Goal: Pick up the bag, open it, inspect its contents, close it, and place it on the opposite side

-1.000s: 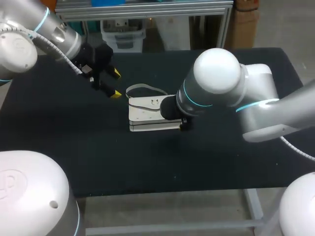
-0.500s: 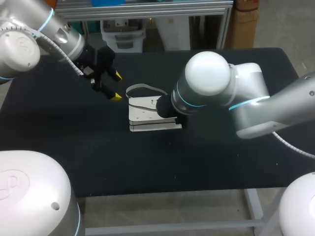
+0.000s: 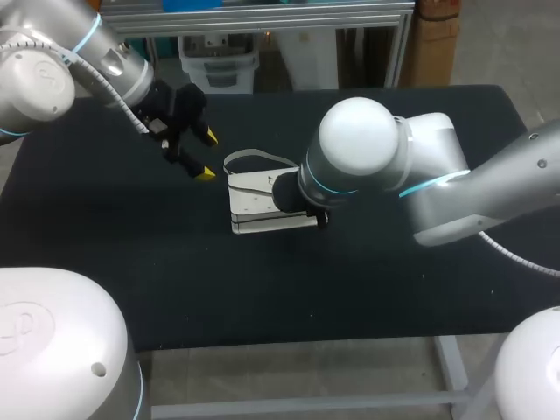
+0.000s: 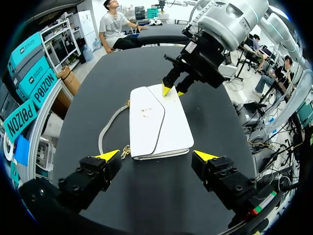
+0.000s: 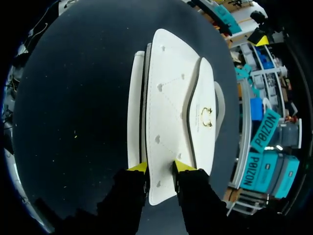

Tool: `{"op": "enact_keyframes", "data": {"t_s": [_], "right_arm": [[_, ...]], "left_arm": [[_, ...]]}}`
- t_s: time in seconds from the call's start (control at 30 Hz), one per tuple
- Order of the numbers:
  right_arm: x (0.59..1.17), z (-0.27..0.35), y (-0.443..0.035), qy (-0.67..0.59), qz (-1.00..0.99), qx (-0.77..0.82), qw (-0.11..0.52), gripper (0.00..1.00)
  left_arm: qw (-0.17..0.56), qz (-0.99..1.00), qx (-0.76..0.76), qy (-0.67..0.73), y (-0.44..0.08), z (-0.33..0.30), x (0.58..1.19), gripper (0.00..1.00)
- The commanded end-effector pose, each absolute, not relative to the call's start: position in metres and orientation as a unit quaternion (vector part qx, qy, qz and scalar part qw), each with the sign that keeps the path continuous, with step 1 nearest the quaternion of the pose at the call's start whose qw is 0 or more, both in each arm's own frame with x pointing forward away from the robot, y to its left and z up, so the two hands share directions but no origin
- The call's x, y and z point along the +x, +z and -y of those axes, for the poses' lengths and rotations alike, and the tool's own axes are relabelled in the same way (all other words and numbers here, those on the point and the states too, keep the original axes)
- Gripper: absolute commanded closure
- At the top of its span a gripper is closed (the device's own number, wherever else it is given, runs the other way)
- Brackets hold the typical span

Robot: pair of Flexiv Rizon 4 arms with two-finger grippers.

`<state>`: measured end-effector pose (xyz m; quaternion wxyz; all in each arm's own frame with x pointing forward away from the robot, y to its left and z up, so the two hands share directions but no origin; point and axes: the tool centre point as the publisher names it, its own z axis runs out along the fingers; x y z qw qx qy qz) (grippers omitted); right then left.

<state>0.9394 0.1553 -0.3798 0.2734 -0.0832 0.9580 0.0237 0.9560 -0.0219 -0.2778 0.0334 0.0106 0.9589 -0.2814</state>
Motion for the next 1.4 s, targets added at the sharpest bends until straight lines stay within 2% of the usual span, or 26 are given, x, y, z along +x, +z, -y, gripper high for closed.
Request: {"op": "enact_keyframes", "data": {"t_s": [0.03, 0.1, 0.2, 0.3, 0.43, 0.6, 0.67, 0.7, 0.73, 1.1, 1.4], "right_arm": [[0.936, -0.156, -0.383, 0.022, -0.958, -0.083, 0.275, 0.91], [0.933, -0.155, -0.383, 0.024, -0.957, -0.083, 0.276, 0.9], [0.932, -0.152, -0.383, 0.028, -0.957, -0.082, 0.276, 0.58], [0.932, -0.149, -0.382, 0.039, -0.957, -0.078, 0.277, 0.55], [0.934, -0.146, -0.381, 0.049, -0.956, -0.079, 0.277, 0.57], [0.939, -0.145, -0.382, 0.055, -0.956, -0.081, 0.277, 0.67], [0.94, -0.145, -0.382, 0.059, -0.956, -0.082, 0.277, 0.79], [0.94, -0.146, -0.382, 0.059, -0.955, -0.082, 0.277, 0.97], [0.941, -0.146, -0.382, 0.061, -0.955, -0.084, 0.278, 1.0], [0.925, -0.152, -0.384, 0.055, -0.957, -0.066, 0.279, 1.0], [0.92, -0.154, -0.383, 0.054, -0.957, -0.04, 0.283, 1.0]], "left_arm": [[0.029, -0.959, 0.02, -0.28, -0.278, 0.023, 0.96, 0.0], [0.028, -0.96, 0.027, -0.279, -0.278, 0.023, 0.96, 0.0], [0.028, -0.96, 0.032, -0.277, -0.277, 0.025, 0.96, 0.0], [0.026, -0.96, 0.034, -0.277, -0.277, 0.026, 0.96, 0.0], [0.023, -0.96, 0.04, -0.276, -0.279, 0.028, 0.96, 0.0], [0.02, -0.961, 0.046, -0.273, -0.281, 0.03, 0.96, 0.0], [0.019, -0.961, 0.049, -0.272, -0.281, 0.031, 0.959, 0.0], [0.019, -0.961, 0.054, -0.272, -0.281, 0.032, 0.959, 0.0], [0.019, -0.96, 0.056, -0.273, -0.281, 0.032, 0.959, 0.0], [0.059, -0.941, 0.121, -0.31, -0.286, 0.041, 0.946, 0.0], [0.052, -0.936, 0.13, -0.322, -0.287, 0.045, 0.945, 0.0]]}}
